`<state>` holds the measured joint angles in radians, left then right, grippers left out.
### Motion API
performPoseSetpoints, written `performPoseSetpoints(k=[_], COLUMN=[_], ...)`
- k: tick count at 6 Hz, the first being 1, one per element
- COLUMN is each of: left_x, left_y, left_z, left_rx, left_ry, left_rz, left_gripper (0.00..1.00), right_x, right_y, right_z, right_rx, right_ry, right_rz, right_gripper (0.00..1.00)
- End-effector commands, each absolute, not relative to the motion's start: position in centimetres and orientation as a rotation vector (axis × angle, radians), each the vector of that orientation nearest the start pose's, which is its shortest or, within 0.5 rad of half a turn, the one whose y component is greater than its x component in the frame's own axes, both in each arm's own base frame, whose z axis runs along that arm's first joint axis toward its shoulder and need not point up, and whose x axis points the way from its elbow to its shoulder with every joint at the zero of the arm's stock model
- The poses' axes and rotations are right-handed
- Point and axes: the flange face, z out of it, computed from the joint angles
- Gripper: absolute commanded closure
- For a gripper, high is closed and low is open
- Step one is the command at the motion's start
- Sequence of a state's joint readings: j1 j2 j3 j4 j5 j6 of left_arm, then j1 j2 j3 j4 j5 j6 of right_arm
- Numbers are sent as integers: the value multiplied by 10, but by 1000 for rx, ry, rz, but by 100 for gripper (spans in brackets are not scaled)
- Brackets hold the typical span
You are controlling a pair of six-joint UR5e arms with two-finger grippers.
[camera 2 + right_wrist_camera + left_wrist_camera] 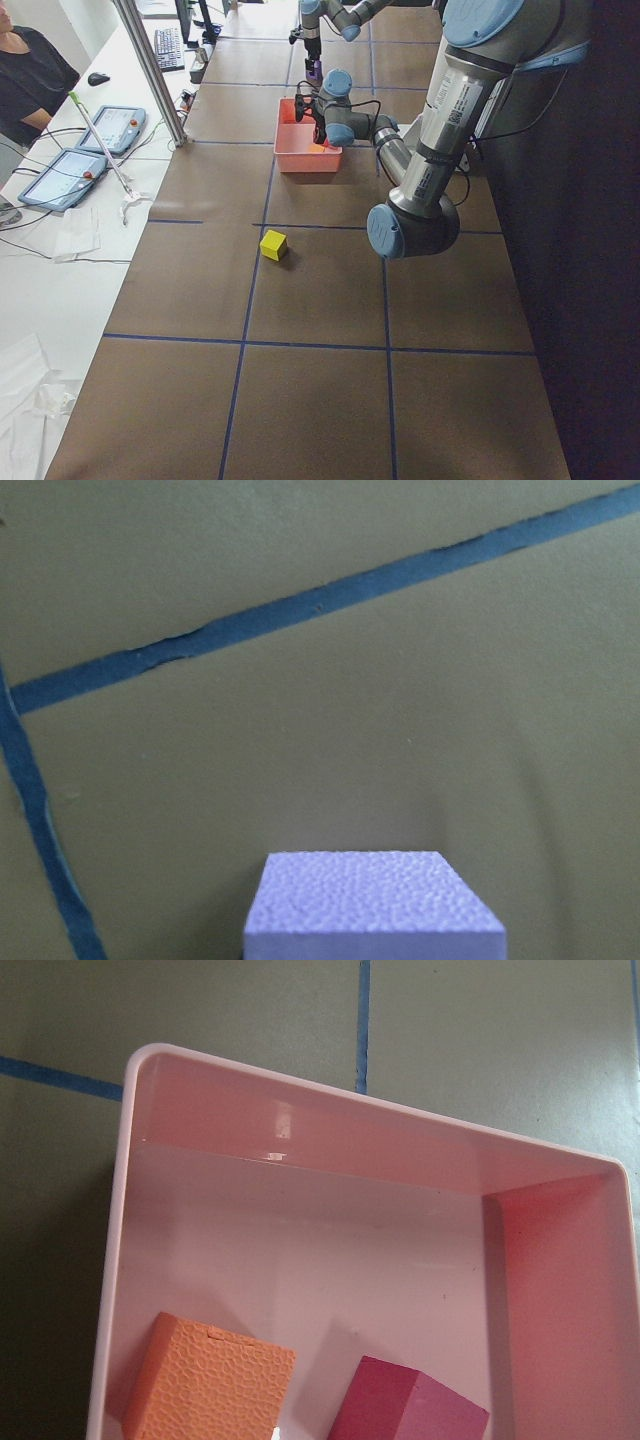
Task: Place blocks into pink bin with both arms
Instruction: 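Place the purple cube in the bin while the left gripper reaches the yellow cube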
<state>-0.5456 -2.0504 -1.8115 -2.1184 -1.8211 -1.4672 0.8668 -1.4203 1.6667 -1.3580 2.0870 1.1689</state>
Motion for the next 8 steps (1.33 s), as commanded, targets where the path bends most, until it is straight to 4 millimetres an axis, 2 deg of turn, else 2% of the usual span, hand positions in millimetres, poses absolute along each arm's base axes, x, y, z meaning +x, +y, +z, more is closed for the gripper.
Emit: performPoseSetpoints(k=[1,2,3,4,5,6,7,8], left_x=[467,467,461,444,422,402,378,356], left_y=[-413,-413,-410,-401,-390,-382,-390,-388], left_z=[216,214,209,206,224,258,281,327], left_rx=[220,221,228,237,234,233,282,330], left_ry=[1258,1261,1274,1294,1283,1239,1215,1151], left_rz=[-238,-238,-236,-233,-238,-237,-212,-155], left_gripper=[1,1,1,1,1,1,1,1], right_x=[-307,-300,-302,-345,-387,-432,-469,-495], right_y=[-504,-498,-496,-471,-444,-416,-403,-384], right_z=[493,424,352,283,234,207,203,206], right_rx=[-94,-15,64,118,101,59,95,144], right_ry=[-688,-782,-885,-947,-1012,-1042,-1016,-988], right_rz=[360,326,282,231,227,219,221,230], right_gripper=[81,94,95,98,98,88,1,0])
